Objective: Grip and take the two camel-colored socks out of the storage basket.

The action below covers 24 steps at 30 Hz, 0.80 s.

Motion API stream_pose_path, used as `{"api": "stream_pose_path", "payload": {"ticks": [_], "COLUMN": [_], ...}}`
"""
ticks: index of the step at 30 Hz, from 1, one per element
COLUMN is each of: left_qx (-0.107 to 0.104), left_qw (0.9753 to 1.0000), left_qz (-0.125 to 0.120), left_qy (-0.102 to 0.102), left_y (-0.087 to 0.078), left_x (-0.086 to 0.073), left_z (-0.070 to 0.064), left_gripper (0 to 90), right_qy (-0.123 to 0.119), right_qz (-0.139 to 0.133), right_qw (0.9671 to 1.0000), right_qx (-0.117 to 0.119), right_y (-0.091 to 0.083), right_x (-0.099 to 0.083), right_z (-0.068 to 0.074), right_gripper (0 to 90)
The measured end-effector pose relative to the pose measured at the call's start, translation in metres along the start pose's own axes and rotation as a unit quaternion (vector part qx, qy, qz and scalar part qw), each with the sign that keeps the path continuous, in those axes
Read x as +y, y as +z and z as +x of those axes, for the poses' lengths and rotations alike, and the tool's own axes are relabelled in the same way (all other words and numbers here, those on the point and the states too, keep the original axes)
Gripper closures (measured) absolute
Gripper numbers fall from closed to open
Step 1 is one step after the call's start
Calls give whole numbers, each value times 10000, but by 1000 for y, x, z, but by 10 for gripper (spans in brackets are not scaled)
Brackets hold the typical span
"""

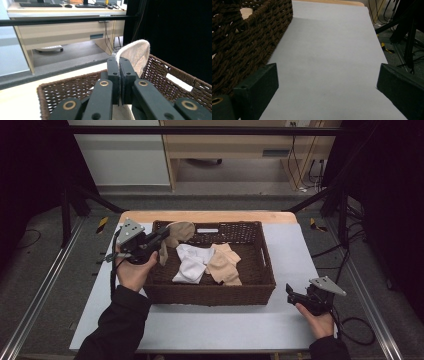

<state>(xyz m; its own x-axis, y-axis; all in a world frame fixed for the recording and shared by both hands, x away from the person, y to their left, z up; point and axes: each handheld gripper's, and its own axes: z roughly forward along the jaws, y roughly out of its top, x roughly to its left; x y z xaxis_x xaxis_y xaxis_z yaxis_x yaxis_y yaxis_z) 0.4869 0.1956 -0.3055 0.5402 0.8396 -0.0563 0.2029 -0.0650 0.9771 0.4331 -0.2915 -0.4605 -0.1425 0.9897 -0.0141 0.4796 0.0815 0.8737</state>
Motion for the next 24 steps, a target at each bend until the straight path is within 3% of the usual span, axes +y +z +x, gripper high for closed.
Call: {"api": "stream_pose_path", "payload": {"ticks": [12,24], "left_qx": [251,579], "left_qw": [9995,9970], "left_qz": [-186,-440], "left_qy": [-83,-278], "left_y": [-34,-73], "left_x": [2,-9], "left_z": [19,44], "left_gripper": [877,877], "right_qy": [5,27], "right_qz": [12,43], "right_qw": [10000,10000], "right_qx": [-1,6], "right_y": [0,2], "right_x": [0,-1], "right_z": [0,1], "right_gripper": [42,42]}}
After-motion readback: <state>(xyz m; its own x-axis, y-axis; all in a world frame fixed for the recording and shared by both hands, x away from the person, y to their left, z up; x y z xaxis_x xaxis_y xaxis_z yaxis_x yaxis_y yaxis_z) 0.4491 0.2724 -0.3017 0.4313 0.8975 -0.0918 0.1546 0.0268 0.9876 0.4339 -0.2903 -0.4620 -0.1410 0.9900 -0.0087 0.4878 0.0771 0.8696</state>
